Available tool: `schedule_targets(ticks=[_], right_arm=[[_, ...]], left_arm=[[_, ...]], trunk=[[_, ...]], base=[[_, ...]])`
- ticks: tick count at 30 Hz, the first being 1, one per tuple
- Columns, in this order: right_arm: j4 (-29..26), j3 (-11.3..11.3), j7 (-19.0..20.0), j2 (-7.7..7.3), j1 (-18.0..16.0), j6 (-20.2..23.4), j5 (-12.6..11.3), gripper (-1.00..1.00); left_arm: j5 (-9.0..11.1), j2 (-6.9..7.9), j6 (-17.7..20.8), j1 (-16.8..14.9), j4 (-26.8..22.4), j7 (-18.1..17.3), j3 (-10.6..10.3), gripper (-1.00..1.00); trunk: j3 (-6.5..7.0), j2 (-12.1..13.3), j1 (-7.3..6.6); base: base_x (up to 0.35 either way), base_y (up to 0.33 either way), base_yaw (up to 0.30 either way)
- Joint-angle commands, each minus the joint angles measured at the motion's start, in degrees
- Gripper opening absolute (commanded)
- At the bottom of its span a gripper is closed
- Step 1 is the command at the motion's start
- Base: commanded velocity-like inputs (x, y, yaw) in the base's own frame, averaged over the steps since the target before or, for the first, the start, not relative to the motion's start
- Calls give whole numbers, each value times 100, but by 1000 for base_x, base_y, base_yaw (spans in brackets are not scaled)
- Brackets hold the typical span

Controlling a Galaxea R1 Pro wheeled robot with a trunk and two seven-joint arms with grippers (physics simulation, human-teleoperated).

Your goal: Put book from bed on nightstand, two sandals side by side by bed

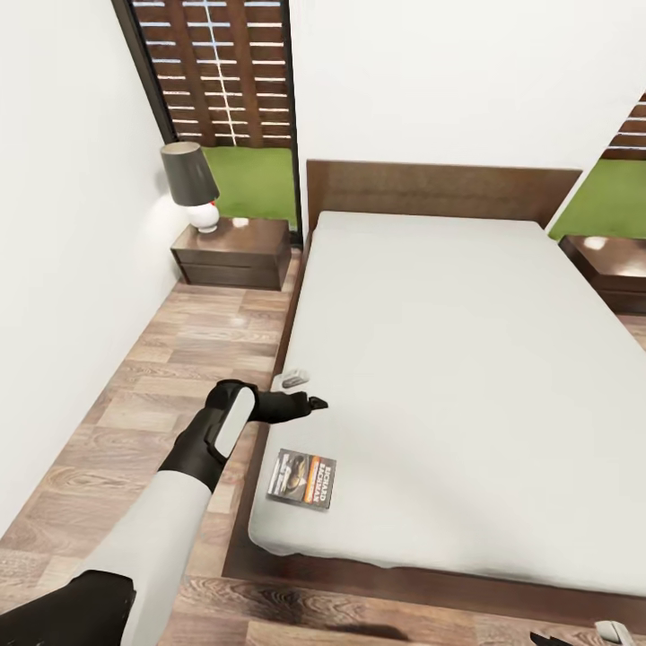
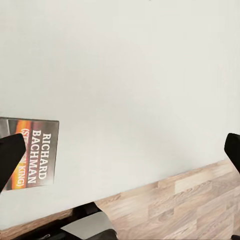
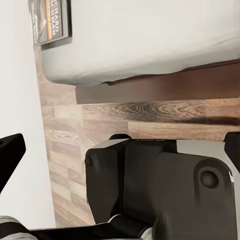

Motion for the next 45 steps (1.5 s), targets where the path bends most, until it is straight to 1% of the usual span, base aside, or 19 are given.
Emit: schedule_targets(ticks=[1,10,22,29,32,34,39,45], right_arm=[[5,48,15,-1,-5,-15,-42,100],[5,48,23,-1,-5,-14,-42,100],[3,48,24,-1,-5,-14,-42,100],[-3,48,24,-1,-5,-13,-42,100],[-3,48,24,-1,-5,-14,-42,100],[-2,48,24,-1,-5,-14,-42,100],[1,48,24,-1,-5,-14,-42,100],[4,48,21,-1,-5,-14,-42,100]], left_arm=[[-56,5,14,-1,-1,-54,2,100],[-49,2,16,8,6,-57,-6,100],[-39,2,10,23,18,-55,0,100],[-36,2,11,43,30,-68,-6,100],[-32,-3,4,49,153,-71,-6,100],[-1,-9,-27,51,296,-72,-6,100],[235,-15,-253,54,502,-73,-6,100],[274,-15,-292,54,644,-73,-6,100]], trunk=[[-8,-10,3],[-8,-10,3],[-8,-10,3],[-134,-290,157],[-188,-411,223],[-224,-491,267],[-314,-692,377],[-421,-932,509]], base=[[21,0,0],[129,0,0],[12,0,0],[0,0,0],[0,0,0],[0,0,0],[0,0,0],[0,0,0]])
